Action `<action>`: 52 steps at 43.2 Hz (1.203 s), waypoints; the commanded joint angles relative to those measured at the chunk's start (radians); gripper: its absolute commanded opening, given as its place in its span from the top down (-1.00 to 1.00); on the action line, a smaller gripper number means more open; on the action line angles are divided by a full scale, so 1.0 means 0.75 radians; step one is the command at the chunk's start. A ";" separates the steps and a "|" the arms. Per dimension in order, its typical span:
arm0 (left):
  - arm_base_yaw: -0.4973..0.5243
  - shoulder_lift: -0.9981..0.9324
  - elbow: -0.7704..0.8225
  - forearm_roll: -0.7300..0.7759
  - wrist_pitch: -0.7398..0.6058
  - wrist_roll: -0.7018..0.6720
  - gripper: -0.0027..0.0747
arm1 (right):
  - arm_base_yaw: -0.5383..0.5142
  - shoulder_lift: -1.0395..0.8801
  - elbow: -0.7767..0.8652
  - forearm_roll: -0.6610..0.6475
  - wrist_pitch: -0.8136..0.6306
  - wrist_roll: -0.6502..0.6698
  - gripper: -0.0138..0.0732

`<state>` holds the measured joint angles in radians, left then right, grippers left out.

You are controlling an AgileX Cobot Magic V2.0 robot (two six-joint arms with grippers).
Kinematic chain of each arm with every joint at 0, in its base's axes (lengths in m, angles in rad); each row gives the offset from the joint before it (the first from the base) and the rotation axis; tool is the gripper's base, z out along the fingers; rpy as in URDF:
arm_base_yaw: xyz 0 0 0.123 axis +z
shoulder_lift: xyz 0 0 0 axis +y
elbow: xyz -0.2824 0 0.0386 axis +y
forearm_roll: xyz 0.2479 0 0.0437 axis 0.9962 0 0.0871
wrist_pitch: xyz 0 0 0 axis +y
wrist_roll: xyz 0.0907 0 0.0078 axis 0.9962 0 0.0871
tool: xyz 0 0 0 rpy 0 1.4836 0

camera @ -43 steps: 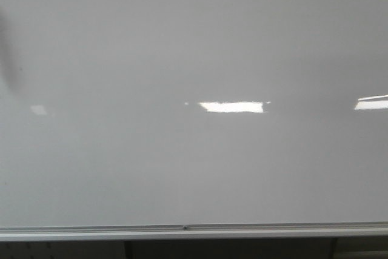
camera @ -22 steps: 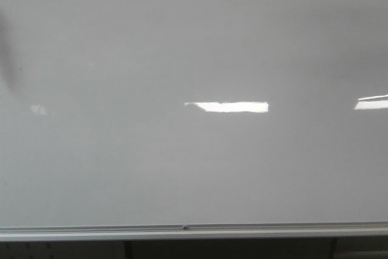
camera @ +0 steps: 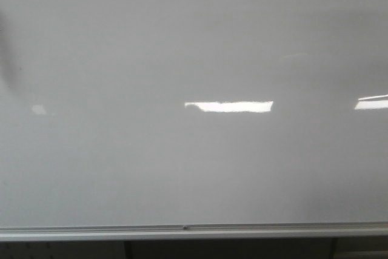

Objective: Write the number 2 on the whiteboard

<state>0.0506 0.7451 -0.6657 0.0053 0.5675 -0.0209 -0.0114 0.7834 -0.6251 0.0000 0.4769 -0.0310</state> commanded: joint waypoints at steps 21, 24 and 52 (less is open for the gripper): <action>-0.032 0.110 -0.046 -0.007 -0.172 0.010 -0.63 | 0.002 0.020 -0.047 0.000 -0.102 -0.024 -0.54; -0.054 0.139 -0.046 -0.007 -0.196 0.010 -0.62 | 0.002 0.020 -0.047 0.000 -0.102 -0.024 -0.54; -0.057 0.683 -0.383 -0.116 -0.207 0.004 -0.62 | 0.002 0.020 -0.047 0.000 -0.102 -0.024 -0.54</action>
<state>0.0048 1.2284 -0.8867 -0.0696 0.4842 -0.0128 -0.0114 0.8009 -0.6251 0.0000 0.4709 -0.0394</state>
